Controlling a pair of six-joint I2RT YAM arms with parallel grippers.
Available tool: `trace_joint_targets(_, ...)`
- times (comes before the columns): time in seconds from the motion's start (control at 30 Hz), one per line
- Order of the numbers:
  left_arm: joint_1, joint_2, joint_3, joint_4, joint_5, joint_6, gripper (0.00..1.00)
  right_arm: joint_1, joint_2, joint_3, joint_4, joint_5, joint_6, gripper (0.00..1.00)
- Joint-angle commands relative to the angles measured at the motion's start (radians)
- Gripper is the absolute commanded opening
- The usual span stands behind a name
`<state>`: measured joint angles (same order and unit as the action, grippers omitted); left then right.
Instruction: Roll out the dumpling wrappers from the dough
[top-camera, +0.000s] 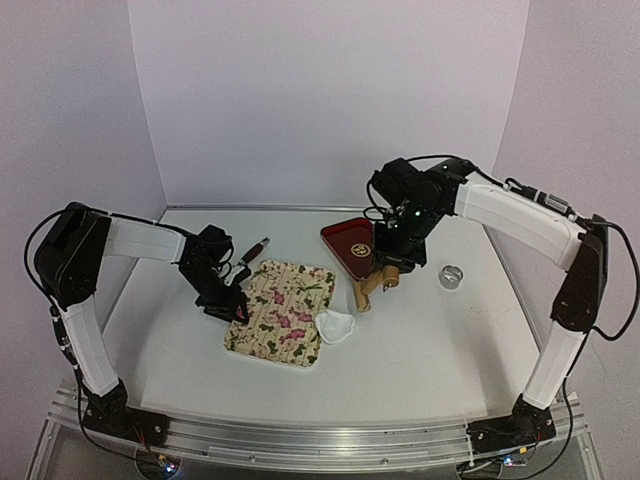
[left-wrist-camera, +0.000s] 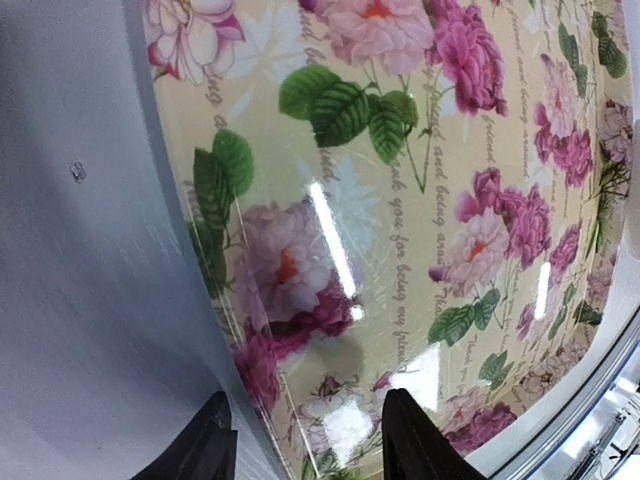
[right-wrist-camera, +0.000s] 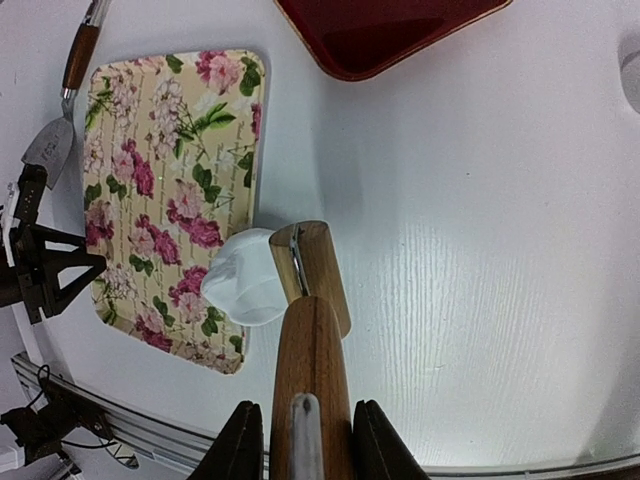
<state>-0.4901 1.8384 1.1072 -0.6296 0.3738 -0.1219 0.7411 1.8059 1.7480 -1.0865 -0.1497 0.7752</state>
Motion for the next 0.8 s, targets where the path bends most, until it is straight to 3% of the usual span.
trace_joint_targets(0.0,0.005,-0.09,0.04,-0.027,-0.023,-0.084,0.54,-0.025,-0.094,-0.017,0.005,0.045,-0.002,0.0)
trace_joint_targets(0.33,-0.063,-0.225,0.092,0.025,0.058,-0.332,0.63,-0.04,-0.129,-0.124,0.026,0.012,-0.031,0.0)
trace_joint_targets(0.5,-0.118,-0.183,0.108,0.103,0.148,-0.419,0.66,-0.044,-0.127,-0.219,0.083,-0.028,-0.04,0.0)
trace_joint_targets(0.77,-0.165,-0.068,0.202,0.156,0.194,-0.441,0.67,-0.044,-0.05,-0.249,0.182,-0.085,-0.04,0.0)
